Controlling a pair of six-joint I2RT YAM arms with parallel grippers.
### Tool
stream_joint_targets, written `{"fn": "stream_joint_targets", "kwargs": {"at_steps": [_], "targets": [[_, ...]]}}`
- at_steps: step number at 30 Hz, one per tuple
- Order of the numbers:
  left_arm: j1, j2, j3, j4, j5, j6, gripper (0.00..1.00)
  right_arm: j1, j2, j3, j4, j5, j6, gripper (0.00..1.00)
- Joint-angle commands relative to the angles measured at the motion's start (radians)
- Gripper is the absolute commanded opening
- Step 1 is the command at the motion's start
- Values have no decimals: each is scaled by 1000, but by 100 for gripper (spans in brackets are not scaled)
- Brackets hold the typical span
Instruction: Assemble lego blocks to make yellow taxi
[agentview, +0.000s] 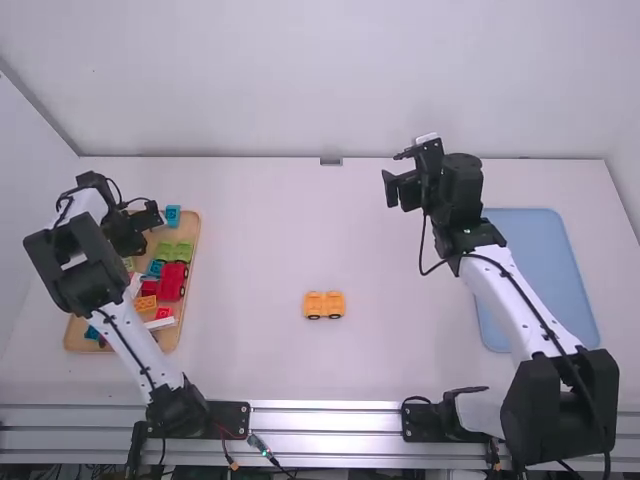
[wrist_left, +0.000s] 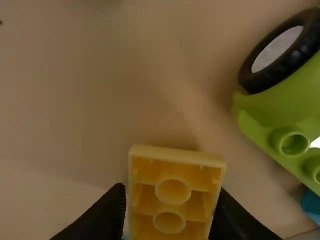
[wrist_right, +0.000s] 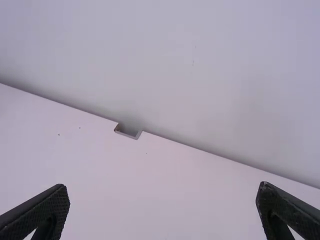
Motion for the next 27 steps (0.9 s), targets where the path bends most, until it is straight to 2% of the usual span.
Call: {"fn": "stream_joint_targets", "kwargs": {"at_steps": [1,8,10,11,15,16,20,21,24,27], "targets": [[0,16,-19,-5,-6,2,36,4,-21,37,3,-2,6,99],[-16,16,35,-40,-6,-57,35,3,-21,37,3,-2,6,99],[-28,16,71,-85,-8,-70,31,4,-21,37,3,-2,6,99],[-40,16,109,-132,-6,-89,28,4,-21,37,3,-2,6,99],[-68,16,200,-224,-2,-143,29,3,-21,37,3,-2,6,99],[-90,16,271,-296,-3,-198,30,3,-21,37,4,-2,5,99],[-129,16,412,-441,38,-285,29,3,-21,37,8,-2,6,99],[-144,16,456,-480,68,-315,22,3,-21,37,11,-2,5,99],[-183,16,566,-555,158,-420,15,3,-21,37,20,-2,6,99],[-217,16,644,-608,225,-521,12,4,-21,37,27,-2,6,99]]}}
